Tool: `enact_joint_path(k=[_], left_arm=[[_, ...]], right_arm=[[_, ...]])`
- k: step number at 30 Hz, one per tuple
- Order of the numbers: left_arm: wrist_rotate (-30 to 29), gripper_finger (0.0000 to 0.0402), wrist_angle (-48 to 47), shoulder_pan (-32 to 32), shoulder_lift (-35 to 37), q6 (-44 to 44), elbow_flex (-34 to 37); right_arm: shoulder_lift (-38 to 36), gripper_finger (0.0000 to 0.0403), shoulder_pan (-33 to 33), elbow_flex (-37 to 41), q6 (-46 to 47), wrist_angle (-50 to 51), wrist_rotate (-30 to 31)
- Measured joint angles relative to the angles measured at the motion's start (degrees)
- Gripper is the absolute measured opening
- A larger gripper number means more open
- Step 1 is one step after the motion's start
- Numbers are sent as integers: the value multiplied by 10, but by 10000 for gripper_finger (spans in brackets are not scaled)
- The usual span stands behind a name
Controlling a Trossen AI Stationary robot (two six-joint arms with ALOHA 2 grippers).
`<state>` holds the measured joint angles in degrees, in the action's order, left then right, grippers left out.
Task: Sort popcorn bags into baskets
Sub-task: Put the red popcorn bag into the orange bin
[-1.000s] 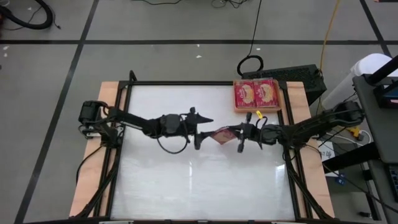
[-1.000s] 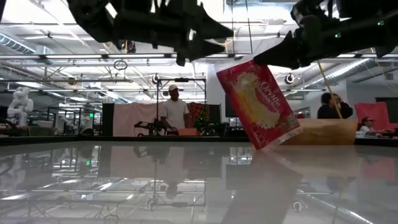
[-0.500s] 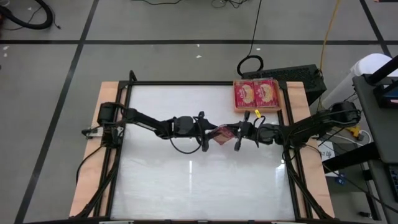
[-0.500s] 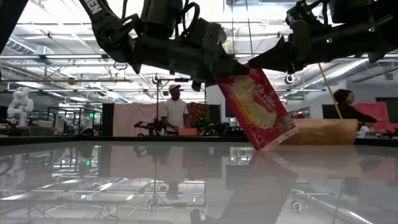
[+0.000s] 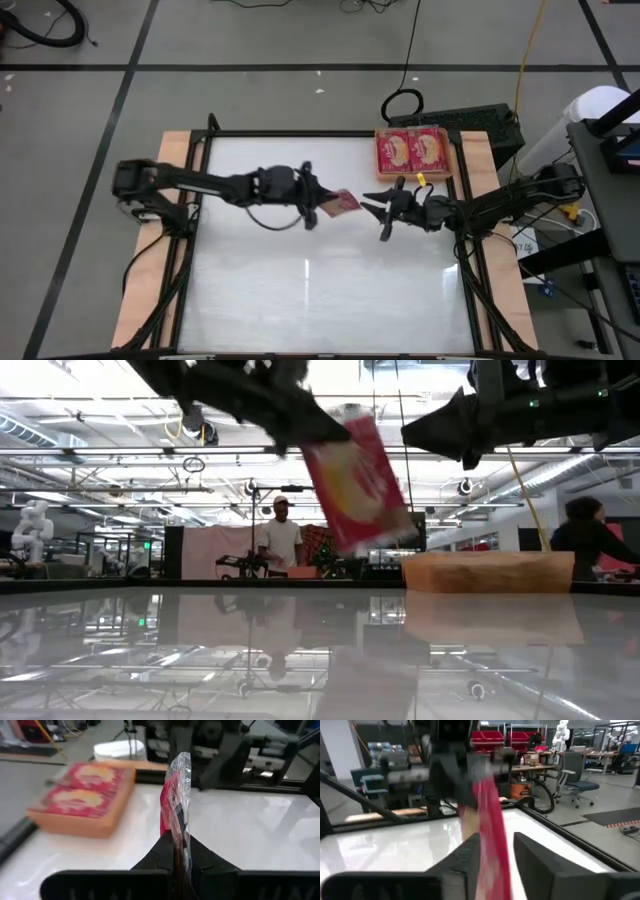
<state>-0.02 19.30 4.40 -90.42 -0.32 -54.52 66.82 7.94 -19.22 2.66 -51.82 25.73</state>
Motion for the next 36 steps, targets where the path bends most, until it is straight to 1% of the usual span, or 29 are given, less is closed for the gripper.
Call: enact_joint_path(k=[3,6,8,11,15,18,22,23,26,28,31,34,36], left_arm=[[-19,10,-71,8,76,23,0],[-39,8,-86,15,137,44,0],[-45,9,-71,17,166,54,0],[-50,11,-19,17,190,71,0],[-50,7,78,15,187,91,0],[-47,8,169,14,165,92,0],[-11,11,255,8,141,82,0],[-1,9,261,8,140,81,0],[32,7,288,8,140,77,1],[39,8,294,8,141,76,1],[42,14,302,9,140,80,1],[64,8,329,17,139,80,1],[66,7,328,22,136,88,0]], right_arm=[[0,135,-5,0,16,-16,-2],[19,154,-13,0,55,-42,-3],[39,163,-13,0,68,-70,-11],[87,171,-14,-5,72,-159,-52],[164,176,-15,-45,67,-241,-94],[216,176,-17,-88,60,-252,-94],[270,176,-36,-146,46,-270,-95],[279,176,-42,-159,40,-273,-95],[287,176,-61,-181,21,-282,-95],[283,176,-75,-187,7,-314,-108],[274,176,-97,-187,-16,-379,-171],[259,176,-116,-195,-33,-374,-207],[254,174,-126,-202,-49,-379,-256]])
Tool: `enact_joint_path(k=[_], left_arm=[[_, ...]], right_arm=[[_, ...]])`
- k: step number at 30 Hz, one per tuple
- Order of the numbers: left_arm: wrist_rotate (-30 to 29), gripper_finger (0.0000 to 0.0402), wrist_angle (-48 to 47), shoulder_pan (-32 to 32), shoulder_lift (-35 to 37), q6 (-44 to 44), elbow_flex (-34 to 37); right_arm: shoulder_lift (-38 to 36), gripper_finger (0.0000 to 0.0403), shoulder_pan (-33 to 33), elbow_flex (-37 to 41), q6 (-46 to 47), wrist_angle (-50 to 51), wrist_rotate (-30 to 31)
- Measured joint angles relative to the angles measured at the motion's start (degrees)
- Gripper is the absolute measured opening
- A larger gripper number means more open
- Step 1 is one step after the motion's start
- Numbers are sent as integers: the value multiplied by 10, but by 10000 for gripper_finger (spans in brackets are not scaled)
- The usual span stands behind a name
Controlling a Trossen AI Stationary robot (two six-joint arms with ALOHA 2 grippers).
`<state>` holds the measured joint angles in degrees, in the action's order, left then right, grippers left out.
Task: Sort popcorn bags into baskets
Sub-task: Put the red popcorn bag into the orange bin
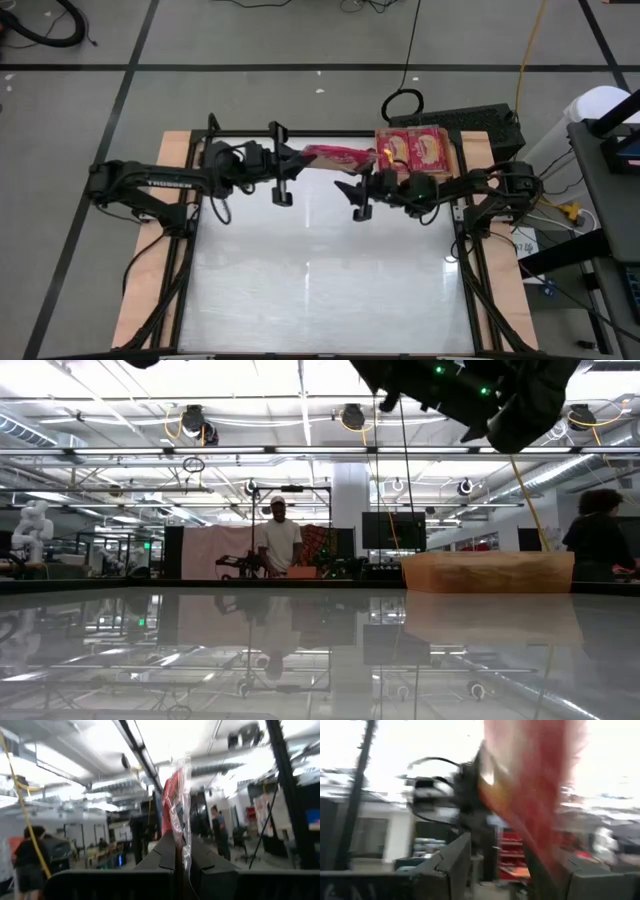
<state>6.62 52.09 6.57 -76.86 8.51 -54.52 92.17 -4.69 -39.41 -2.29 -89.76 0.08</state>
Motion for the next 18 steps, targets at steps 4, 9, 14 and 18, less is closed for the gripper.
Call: enact_joint_path(k=[4,9,14,18], left_arm=[[18,16,-13,13,-3,-2,1],[43,9,-19,23,-1,-11,1],[48,25,-52,31,0,-12,0],[43,82,-112,26,4,-24,-1]], right_arm=[[2,151,-8,-16,2,0,-50],[1,91,-11,-24,-23,-1,-62],[1,11,-10,-24,-40,0,-61],[1,22,-13,-17,-15,17,-64]])
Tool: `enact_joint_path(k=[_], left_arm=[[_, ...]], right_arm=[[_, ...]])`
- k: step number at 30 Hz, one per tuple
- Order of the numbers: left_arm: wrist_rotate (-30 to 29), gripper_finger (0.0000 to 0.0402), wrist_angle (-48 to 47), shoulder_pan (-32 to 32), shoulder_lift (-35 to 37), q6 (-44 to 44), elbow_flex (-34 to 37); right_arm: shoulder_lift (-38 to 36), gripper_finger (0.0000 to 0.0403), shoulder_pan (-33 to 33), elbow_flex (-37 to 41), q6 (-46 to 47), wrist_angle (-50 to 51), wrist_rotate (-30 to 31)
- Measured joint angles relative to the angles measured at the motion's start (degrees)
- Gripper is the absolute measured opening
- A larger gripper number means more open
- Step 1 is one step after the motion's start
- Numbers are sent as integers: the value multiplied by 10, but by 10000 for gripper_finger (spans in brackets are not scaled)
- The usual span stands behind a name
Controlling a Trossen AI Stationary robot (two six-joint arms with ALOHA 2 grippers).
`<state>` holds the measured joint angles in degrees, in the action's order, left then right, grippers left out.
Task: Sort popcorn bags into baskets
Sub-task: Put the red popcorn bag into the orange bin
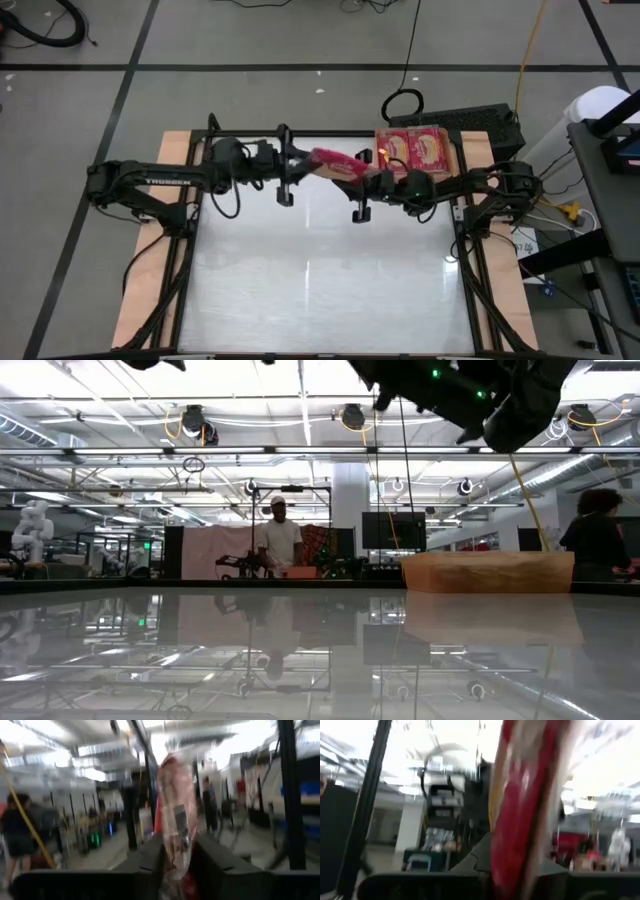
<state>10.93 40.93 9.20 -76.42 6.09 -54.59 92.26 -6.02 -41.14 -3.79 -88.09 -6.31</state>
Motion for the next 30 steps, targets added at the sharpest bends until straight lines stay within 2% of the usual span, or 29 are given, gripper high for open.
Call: enact_joint_path(k=[3,7,10,13,16,20,24,30], left_arm=[[-39,140,-100,-9,30,15,1],[-131,213,-242,-27,81,48,1],[-178,254,-294,-39,99,43,1],[-185,280,-303,-45,95,27,1],[-185,291,-299,-48,65,12,1],[-148,290,-306,-43,11,-18,1],[-81,275,-308,-36,-48,-56,1],[-60,249,-307,-27,-127,-88,1]], right_arm=[[-11,14,0,26,17,40,0],[-35,6,0,73,53,102,3],[-57,10,-4,97,90,198,5],[-65,10,-2,98,123,338,18],[-57,9,7,97,143,456,22],[-52,9,18,96,164,534,20],[-52,9,21,96,168,559,20],[-52,9,22,96,156,567,18]])
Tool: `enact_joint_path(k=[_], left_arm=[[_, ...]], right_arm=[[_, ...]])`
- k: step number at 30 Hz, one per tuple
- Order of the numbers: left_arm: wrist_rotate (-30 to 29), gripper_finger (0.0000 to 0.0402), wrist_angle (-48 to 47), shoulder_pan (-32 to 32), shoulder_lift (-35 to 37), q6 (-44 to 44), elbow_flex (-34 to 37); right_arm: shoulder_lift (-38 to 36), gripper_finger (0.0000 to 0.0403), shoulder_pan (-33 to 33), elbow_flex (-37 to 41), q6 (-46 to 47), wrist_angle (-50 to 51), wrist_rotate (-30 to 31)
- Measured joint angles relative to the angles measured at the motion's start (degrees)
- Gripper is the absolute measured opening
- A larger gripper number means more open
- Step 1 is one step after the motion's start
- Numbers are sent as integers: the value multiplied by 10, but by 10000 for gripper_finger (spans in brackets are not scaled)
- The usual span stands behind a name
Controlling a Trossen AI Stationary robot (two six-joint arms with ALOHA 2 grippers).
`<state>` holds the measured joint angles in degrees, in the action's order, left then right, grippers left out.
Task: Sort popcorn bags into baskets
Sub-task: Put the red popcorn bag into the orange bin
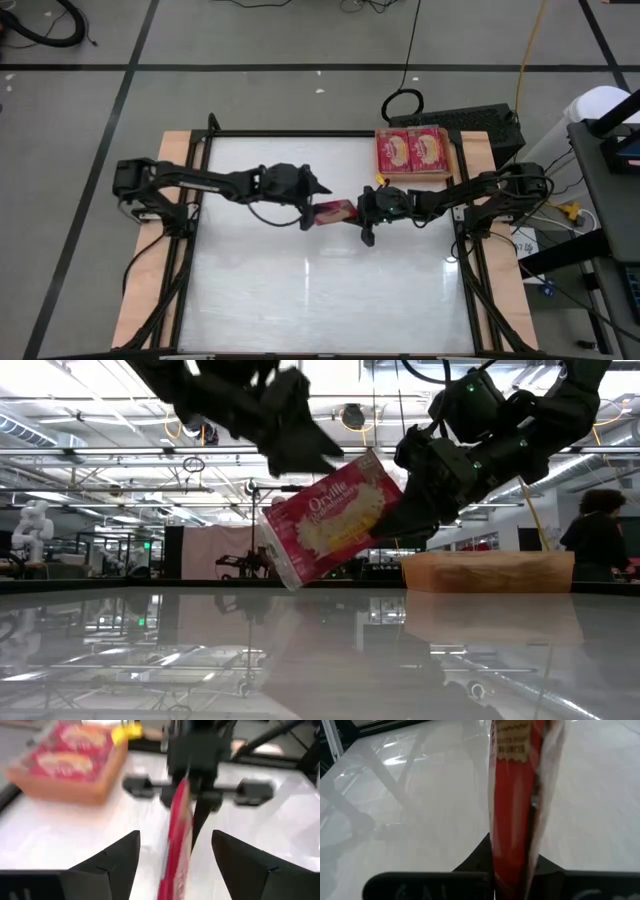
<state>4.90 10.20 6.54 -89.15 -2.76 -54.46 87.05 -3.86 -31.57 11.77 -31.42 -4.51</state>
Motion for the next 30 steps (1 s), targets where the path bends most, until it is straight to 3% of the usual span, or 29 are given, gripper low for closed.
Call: enact_joint_path(k=[4,8,16,24,30], left_arm=[[11,237,6,7,-38,-6,0],[79,204,6,18,-63,-11,0],[103,24,0,42,-50,-10,0],[111,23,-93,61,32,36,0],[111,18,-59,74,80,65,11]], right_arm=[[0,9,2,0,-14,-3,0],[0,9,2,0,-27,-4,2],[-1,20,2,-2,-50,-11,35],[0,90,2,-2,-52,-46,65],[0,120,2,-1,-54,-94,94]])
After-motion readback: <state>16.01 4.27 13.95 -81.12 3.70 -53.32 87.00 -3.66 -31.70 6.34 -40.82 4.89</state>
